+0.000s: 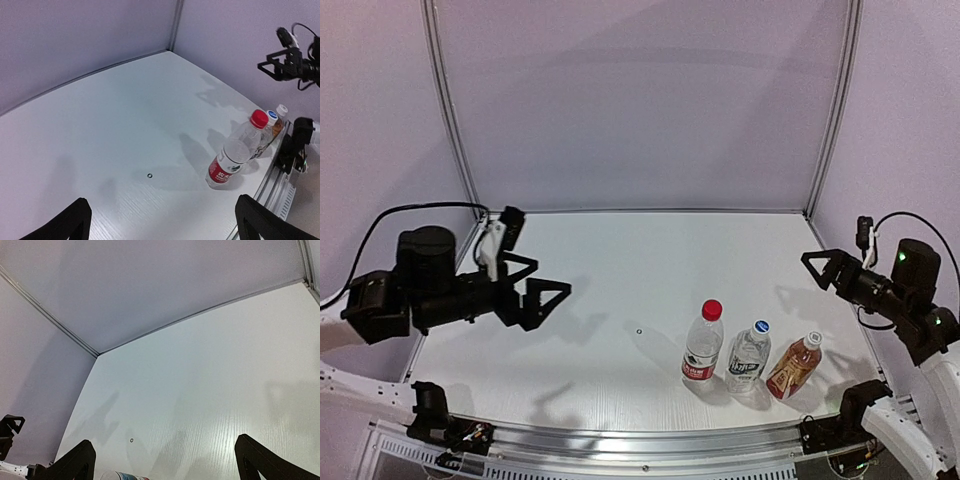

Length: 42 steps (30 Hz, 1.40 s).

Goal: Unscrew the bottle caps

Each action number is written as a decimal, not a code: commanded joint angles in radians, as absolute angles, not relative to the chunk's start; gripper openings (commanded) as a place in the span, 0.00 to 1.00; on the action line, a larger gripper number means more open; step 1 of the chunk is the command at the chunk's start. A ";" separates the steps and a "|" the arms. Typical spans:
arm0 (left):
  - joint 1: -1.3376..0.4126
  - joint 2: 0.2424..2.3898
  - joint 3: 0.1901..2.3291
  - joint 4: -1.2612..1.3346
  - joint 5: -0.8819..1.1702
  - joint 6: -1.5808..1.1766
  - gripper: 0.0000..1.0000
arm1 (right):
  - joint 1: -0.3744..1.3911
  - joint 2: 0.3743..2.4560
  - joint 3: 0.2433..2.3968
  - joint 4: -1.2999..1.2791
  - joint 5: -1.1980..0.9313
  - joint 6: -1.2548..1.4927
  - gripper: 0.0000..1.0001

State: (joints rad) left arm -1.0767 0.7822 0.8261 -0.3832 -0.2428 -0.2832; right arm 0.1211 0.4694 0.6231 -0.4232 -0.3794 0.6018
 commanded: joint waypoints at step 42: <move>-1.284 1.872 1.665 -0.448 -0.125 -0.084 0.29 | 0.158 0.320 0.640 -0.497 -0.434 0.578 0.99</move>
